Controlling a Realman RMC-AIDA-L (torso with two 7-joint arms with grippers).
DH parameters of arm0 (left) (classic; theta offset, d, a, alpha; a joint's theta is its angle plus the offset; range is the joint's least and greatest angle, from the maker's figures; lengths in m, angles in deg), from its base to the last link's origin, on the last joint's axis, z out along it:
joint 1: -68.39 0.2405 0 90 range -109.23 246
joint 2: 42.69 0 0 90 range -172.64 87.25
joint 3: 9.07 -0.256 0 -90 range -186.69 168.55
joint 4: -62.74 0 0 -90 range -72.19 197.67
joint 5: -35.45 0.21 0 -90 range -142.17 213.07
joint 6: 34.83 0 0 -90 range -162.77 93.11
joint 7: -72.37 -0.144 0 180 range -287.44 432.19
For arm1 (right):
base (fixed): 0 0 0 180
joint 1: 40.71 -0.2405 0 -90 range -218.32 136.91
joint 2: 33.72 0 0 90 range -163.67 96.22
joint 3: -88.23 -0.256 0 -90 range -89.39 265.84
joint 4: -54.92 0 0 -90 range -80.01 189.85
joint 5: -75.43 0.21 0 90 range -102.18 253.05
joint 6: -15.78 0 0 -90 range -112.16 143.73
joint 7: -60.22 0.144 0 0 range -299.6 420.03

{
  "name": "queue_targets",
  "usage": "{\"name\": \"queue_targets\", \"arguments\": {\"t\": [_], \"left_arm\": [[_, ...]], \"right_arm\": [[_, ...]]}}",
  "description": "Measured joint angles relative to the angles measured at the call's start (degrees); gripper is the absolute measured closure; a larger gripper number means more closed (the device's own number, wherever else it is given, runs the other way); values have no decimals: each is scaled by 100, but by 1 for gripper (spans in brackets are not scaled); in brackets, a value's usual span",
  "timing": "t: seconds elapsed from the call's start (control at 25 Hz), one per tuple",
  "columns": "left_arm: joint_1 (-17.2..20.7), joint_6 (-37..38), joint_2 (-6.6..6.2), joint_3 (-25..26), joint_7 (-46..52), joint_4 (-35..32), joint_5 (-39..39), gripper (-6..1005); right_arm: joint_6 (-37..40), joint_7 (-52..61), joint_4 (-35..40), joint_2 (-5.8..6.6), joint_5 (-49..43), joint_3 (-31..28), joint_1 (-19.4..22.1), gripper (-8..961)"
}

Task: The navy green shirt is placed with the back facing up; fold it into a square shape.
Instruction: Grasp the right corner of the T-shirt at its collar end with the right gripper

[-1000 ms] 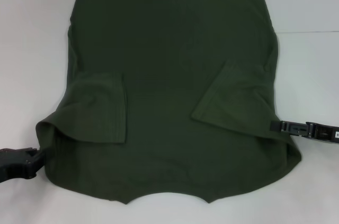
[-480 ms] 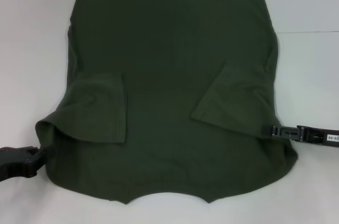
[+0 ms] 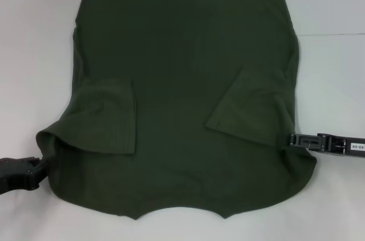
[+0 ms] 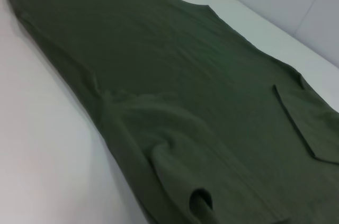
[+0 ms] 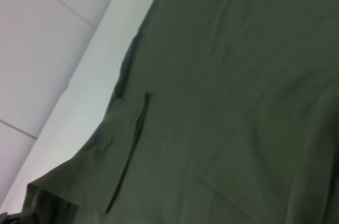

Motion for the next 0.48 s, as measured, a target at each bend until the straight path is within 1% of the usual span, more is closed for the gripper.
{"name": "queue_targets", "arguments": {"t": [0.28, 0.48], "left_arm": [[-6, -14, 2, 7, 0, 11, 0, 975], [-8, -14, 3, 18, 0, 11, 0, 975]], "right_arm": [[-77, 174, -5, 72, -95, 7, 29, 53], [-146, 295, 25, 87, -224, -9, 31, 57]]}}
